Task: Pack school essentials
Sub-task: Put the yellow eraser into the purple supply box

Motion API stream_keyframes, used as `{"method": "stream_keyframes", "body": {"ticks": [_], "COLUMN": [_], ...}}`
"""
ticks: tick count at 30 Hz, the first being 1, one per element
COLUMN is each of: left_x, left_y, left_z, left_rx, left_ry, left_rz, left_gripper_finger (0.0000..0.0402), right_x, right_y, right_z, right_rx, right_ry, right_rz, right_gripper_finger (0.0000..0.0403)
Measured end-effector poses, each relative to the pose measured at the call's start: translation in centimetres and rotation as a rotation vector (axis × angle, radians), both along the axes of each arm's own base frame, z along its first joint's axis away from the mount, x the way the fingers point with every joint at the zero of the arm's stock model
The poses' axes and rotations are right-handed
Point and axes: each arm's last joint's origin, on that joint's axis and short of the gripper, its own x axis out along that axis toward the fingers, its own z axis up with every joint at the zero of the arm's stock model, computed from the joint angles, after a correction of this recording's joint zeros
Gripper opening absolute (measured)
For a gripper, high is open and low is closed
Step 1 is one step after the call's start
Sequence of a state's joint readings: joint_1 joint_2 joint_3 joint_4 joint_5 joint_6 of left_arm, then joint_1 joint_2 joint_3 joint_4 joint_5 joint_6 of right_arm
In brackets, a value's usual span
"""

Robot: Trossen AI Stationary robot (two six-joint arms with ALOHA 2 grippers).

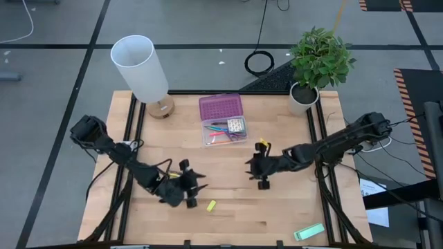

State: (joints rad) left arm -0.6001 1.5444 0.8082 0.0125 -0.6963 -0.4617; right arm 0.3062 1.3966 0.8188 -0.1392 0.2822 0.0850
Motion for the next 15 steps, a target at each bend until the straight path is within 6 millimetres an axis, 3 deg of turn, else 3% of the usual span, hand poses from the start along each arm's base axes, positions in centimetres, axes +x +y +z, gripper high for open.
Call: {"method": "stream_keyframes", "body": {"ticks": [8,15], "left_x": [-2.7,-3.6], "left_y": [-3.8,-4.6], "left_z": [0.2,0.2], "left_rx": [-0.027,-0.004], "left_ry": [-0.055,-0.082], "left_rz": [-0.061,-0.047], "left_gripper_finger": [0.0125,0.0116], "right_x": [0.9,4.0], "right_y": [2.7,4.7], "right_z": [0.8,0.1], "right_rx": [0.096,0.209], "right_ry": [-0.163,-0.333], "right_rz": [0.143,0.275], "right_gripper_finger": [0.0155,0.0171]}}
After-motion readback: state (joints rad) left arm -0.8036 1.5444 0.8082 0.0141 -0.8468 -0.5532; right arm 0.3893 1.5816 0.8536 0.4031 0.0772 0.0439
